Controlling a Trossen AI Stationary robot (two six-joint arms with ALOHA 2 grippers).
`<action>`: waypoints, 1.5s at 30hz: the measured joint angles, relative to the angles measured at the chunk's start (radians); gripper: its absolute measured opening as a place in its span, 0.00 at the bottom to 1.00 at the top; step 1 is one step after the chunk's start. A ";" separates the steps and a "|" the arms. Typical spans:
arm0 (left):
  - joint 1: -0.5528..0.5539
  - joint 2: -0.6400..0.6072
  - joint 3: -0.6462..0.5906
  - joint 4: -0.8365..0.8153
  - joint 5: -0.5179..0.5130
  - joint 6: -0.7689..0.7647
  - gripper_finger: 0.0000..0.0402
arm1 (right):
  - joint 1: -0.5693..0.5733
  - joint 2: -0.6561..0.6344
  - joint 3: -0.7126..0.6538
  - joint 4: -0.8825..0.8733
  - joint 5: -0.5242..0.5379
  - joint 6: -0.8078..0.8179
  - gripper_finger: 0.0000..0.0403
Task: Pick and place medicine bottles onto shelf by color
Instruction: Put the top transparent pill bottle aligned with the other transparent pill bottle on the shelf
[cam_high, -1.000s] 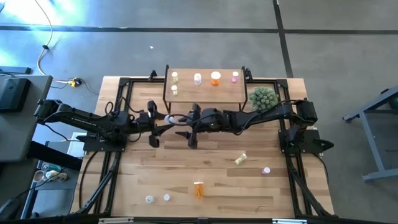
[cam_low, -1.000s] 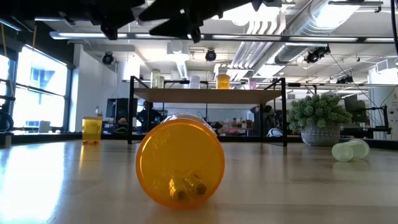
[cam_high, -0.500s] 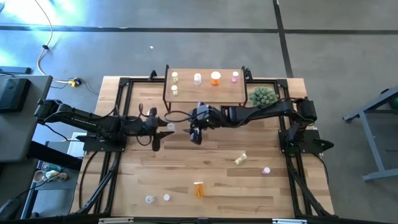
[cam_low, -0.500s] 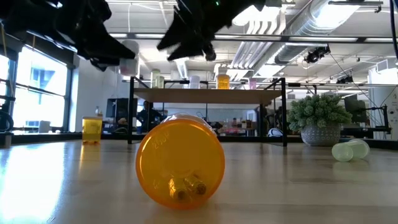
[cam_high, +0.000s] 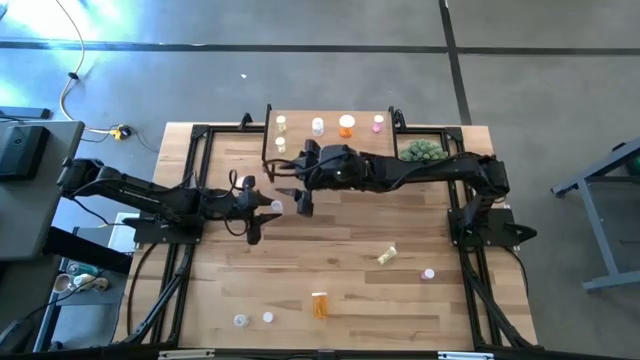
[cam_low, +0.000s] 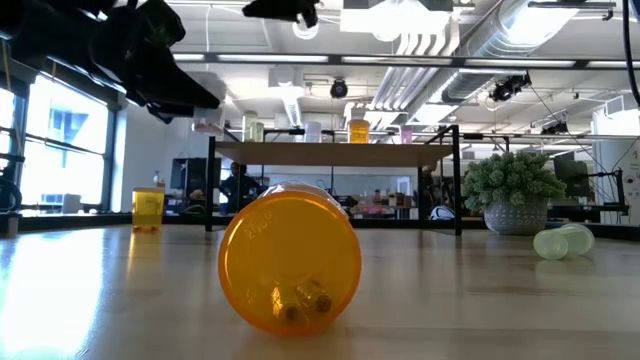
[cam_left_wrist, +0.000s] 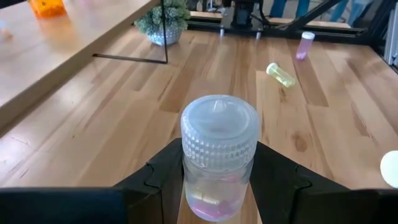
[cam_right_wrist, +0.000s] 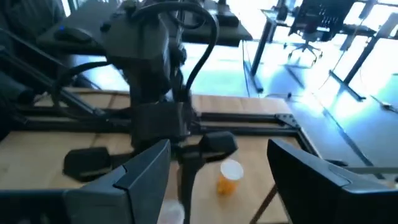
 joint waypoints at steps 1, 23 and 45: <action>0.000 0.007 0.000 0.008 0.000 0.000 0.36 | -0.001 0.010 -0.004 0.007 -0.012 0.005 0.64; 0.000 0.036 0.000 0.097 0.018 0.038 0.36 | 0.004 0.157 -0.009 -0.029 -0.118 0.154 0.64; 0.002 0.036 0.000 0.135 -0.038 0.133 0.36 | 0.002 0.157 -0.009 -0.053 -0.135 0.186 0.43</action>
